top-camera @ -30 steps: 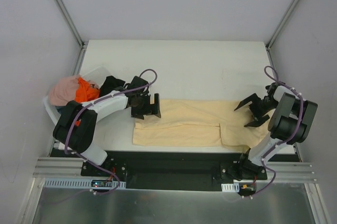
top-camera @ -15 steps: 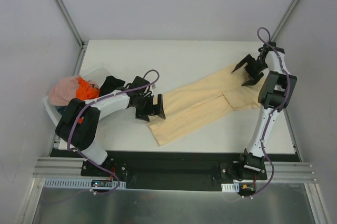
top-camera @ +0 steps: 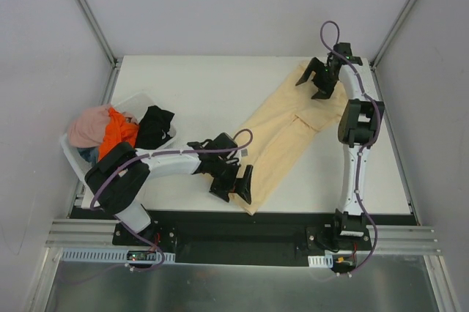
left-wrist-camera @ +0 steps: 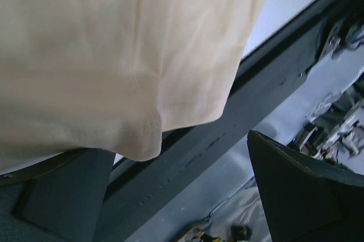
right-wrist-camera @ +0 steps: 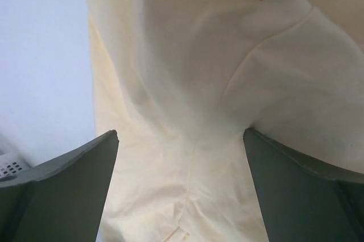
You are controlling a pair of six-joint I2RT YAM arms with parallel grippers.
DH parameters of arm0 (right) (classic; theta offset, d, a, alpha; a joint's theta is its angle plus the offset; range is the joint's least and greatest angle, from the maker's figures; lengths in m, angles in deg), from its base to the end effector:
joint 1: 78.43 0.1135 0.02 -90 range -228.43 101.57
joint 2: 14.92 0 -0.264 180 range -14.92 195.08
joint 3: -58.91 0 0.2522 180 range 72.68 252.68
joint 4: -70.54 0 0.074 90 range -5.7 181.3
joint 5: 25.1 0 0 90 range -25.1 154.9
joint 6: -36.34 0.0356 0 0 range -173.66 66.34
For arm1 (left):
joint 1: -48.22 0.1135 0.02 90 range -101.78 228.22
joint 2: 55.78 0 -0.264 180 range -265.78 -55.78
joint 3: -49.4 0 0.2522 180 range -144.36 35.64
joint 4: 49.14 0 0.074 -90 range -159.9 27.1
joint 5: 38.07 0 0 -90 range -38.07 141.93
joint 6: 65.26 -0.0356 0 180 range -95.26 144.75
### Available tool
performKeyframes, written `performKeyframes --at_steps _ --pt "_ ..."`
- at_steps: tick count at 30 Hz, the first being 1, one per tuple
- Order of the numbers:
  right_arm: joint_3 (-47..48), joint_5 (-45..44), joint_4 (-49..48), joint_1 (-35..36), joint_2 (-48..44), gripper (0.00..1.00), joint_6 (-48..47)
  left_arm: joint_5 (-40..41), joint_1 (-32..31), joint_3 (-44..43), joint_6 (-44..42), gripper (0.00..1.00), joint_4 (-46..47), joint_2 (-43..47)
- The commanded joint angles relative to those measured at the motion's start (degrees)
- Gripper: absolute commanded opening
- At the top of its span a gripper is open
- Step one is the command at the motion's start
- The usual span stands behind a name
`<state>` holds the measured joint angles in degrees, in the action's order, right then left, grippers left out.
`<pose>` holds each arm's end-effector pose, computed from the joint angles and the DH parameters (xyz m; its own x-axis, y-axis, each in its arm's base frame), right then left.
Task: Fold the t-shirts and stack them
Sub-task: Rotate the tshirt 90 degrees
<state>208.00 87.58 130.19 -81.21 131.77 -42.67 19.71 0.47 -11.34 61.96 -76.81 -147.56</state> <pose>0.5504 -0.0130 0.1792 -0.8558 0.2177 -0.4692 -0.0004 0.9068 0.4215 0.1866 -0.2336 0.1584 -0.9490 0.2836 -0.1380 0.2994 0.6724 -0.6770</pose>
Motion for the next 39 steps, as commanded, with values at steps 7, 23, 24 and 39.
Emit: performKeyframes --at_steps 7,23,24,39 --pt "6.5 0.1 -15.0 10.3 1.7 0.97 -5.2 -5.9 -9.9 0.3 2.8 0.99 1.3 2.1" --pt "-49.4 -2.7 -10.1 17.6 -46.4 0.97 1.6 7.9 3.5 -0.6 -9.8 0.99 -4.5 26.5" --pt "-52.9 -2.8 -11.2 18.9 -48.2 0.96 2.5 8.3 6.1 0.1 -10.1 0.99 -3.0 27.6" --pt "-70.8 -1.4 -15.5 31.8 -46.3 0.97 9.4 -6.5 13.9 3.4 -10.6 0.99 8.9 11.5"
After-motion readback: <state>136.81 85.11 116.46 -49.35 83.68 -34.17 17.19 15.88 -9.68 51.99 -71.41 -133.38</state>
